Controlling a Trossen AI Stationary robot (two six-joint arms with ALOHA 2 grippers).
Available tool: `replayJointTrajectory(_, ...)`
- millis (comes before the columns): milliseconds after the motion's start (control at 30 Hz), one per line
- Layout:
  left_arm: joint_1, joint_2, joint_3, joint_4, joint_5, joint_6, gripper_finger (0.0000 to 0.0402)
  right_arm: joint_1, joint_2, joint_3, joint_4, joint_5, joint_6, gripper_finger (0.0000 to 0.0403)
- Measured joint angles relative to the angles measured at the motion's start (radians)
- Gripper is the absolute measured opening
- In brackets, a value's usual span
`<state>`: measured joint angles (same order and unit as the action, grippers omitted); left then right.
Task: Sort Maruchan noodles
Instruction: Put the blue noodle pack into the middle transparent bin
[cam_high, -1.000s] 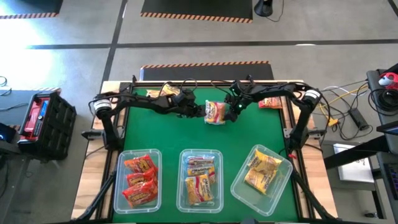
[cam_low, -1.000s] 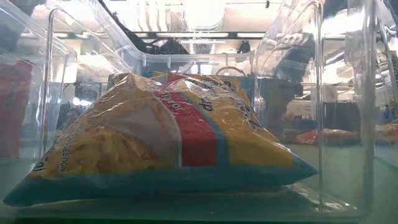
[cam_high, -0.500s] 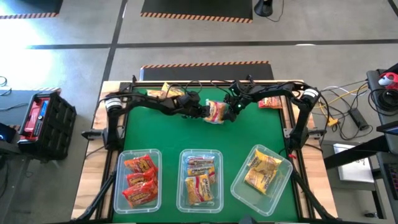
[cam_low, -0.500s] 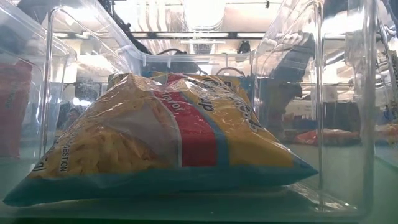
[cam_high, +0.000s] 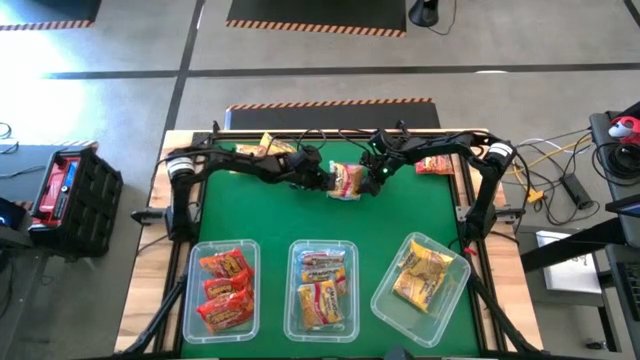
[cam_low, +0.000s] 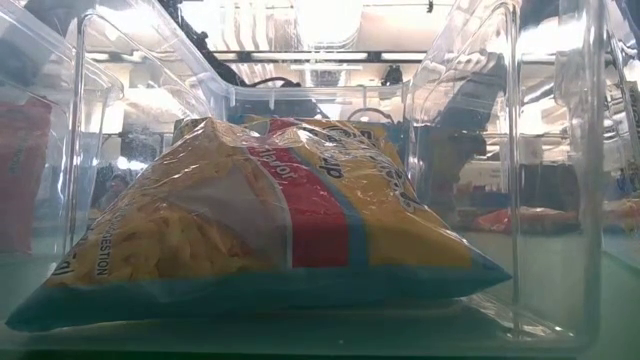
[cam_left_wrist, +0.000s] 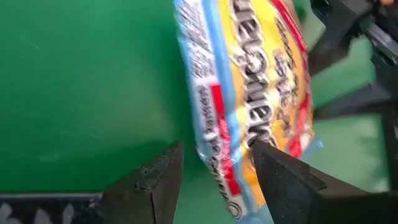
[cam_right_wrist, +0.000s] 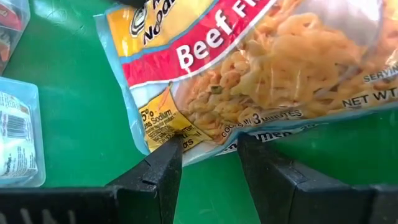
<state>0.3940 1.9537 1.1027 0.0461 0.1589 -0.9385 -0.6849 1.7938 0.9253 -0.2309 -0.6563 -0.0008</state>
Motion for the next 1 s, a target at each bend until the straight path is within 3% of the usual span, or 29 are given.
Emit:
replayJointTrajectory(367,-0.004,0.017,-0.001,0.009,-0.008,0.004,0.0178,0.002,0.012,-0.001,-0.003,0.031,-0.002,0.0153)
replayJointTrajectory(1000,0.000,0.092,-0.006,0.247,0.147,-0.010,0.0178,0.037,0.039,-0.004,-0.010,0.038,-0.003,0.0153)
